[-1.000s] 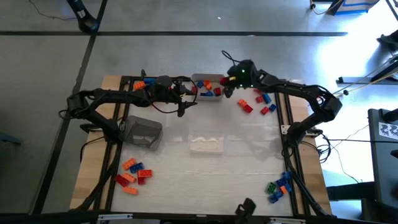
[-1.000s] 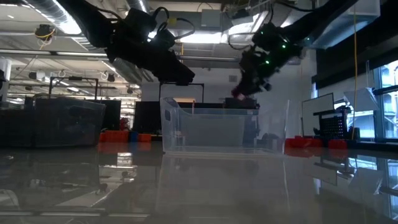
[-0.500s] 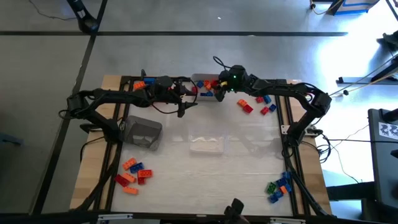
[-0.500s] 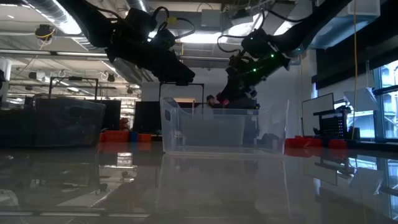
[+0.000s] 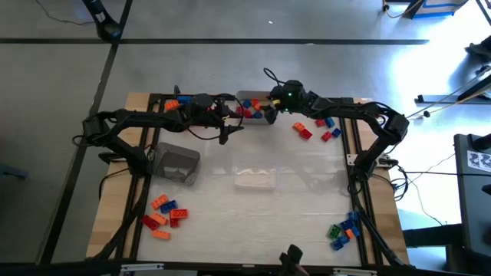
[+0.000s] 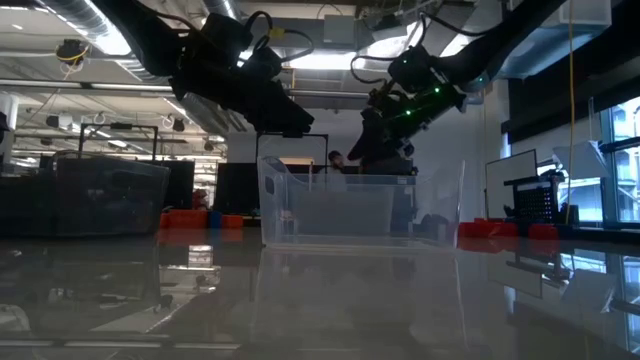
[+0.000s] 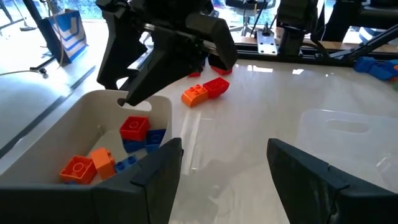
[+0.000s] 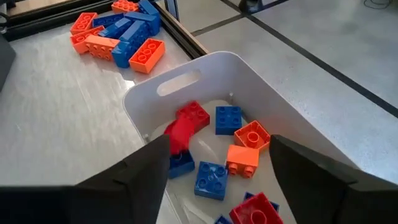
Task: Sort blocks by size
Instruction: Put the big orange game piece into the transparent bin
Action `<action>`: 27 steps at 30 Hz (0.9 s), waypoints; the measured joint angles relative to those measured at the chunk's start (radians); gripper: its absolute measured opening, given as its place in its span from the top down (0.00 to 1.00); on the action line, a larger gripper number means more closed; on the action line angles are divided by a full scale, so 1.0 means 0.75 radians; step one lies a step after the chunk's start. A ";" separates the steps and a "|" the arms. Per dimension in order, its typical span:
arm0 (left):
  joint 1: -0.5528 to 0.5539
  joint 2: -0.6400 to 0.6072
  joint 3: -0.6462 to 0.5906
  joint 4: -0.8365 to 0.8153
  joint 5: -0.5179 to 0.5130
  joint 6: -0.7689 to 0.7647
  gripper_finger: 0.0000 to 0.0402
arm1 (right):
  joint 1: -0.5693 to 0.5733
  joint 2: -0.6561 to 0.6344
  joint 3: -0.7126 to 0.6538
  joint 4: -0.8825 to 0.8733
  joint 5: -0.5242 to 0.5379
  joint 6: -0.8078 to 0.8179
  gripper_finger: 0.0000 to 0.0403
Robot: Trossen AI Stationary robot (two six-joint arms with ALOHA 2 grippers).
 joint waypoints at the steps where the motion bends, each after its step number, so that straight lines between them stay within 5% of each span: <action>1: 0.000 0.000 0.000 0.000 0.000 -0.011 0.45 | 0.000 -0.012 0.000 -0.009 -0.002 -0.007 0.31; 13: -0.001 0.000 0.000 -0.032 0.001 -0.029 0.45 | 0.007 -0.308 -0.007 -0.297 0.002 -0.123 0.35; 27: -0.001 0.001 0.003 -0.145 -0.091 0.027 0.45 | 0.007 -0.388 -0.218 -0.318 0.003 -0.089 0.35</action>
